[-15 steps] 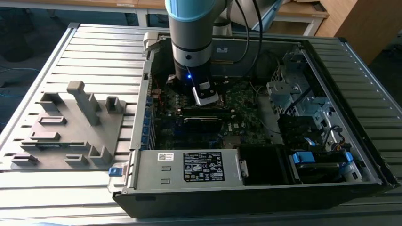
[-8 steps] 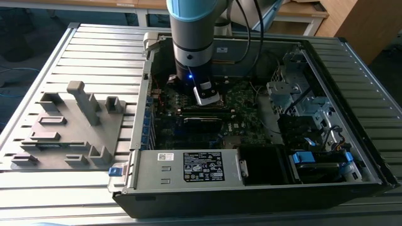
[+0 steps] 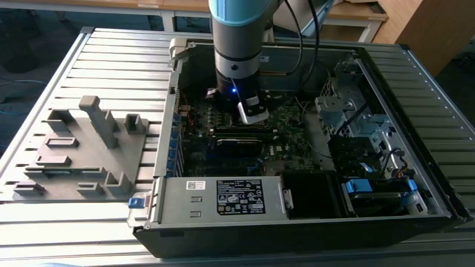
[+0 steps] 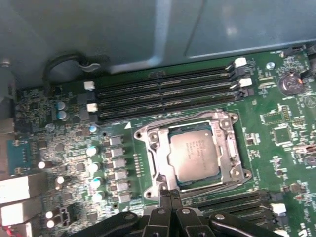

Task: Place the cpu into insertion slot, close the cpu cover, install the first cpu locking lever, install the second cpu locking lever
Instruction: 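Install the second cpu locking lever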

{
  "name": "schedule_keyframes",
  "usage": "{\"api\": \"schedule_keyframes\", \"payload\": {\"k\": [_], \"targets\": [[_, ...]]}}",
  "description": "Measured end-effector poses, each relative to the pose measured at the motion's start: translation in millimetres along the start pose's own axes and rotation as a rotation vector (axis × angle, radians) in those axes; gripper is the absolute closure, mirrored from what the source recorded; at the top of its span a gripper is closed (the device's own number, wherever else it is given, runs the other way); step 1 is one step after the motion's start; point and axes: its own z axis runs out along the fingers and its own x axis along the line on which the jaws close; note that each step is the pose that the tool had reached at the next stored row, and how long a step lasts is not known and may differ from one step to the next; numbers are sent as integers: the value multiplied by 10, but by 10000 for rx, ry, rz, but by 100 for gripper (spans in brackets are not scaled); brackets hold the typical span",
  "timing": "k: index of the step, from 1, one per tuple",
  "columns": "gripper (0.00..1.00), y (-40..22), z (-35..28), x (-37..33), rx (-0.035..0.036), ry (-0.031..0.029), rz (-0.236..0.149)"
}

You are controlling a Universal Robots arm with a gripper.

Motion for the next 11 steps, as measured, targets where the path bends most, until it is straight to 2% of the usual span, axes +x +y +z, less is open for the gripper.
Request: {"api": "schedule_keyframes", "payload": {"k": [7, 11], "targets": [[89, 36, 9, -99, 0, 0, 0], [89, 78, 17, -125, 1, -1, 2]]}}
